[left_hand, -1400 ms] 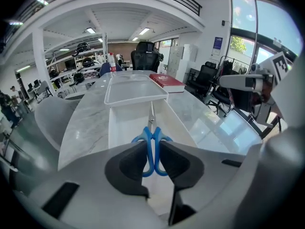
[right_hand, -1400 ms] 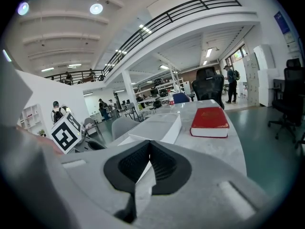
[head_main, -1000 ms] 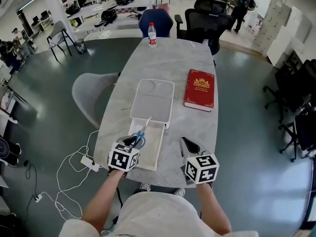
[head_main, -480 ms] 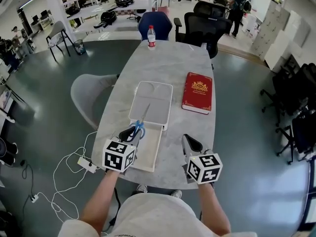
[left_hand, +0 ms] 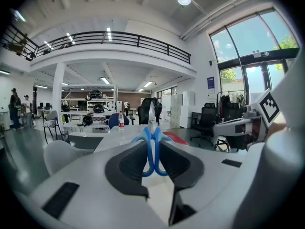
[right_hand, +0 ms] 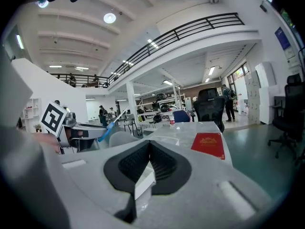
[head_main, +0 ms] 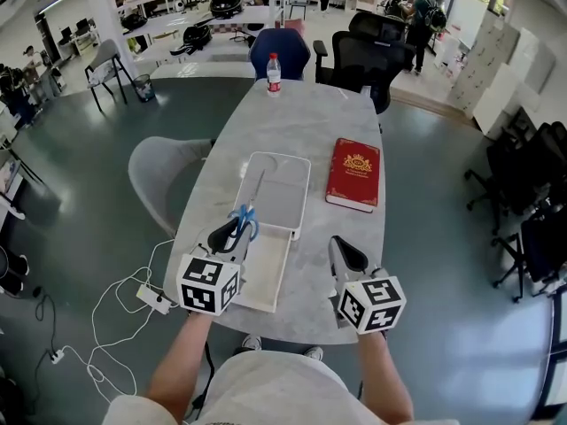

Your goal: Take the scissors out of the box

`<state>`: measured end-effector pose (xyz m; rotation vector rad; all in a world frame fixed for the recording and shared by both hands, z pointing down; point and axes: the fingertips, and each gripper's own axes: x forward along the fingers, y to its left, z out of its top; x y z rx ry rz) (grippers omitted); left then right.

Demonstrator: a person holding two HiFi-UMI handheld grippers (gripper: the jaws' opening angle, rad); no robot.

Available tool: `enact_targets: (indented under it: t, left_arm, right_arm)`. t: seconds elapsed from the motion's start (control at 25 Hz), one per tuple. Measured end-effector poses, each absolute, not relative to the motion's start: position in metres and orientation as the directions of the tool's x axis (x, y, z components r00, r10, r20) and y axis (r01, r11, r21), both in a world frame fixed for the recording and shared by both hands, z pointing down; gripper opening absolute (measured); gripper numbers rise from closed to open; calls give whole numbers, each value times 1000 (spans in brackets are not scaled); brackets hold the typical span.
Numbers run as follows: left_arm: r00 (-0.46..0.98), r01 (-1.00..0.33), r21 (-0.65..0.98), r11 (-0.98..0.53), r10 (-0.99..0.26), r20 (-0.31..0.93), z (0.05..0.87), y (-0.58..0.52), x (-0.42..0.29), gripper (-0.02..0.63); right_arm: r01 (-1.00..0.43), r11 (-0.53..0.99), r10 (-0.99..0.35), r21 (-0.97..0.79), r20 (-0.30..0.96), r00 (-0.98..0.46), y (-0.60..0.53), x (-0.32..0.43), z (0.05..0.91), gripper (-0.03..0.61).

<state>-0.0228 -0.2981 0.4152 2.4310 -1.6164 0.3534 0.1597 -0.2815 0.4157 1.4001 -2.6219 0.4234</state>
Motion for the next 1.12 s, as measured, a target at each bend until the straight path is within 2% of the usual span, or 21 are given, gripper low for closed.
enact_targets:
  t: [0.2,1.12]
  left_arm:
    - [353,-933,17,-359,-905,237,403,-296,-23,81]
    - [354,-933,28,-358,-905,237,406,-292,-24,81]
  right_arm:
    - [-827,549,-798,-122,219,-562,-279,157,401,5]
    - [-841,531,-814,-107,213,-541,-274,158,398,5]
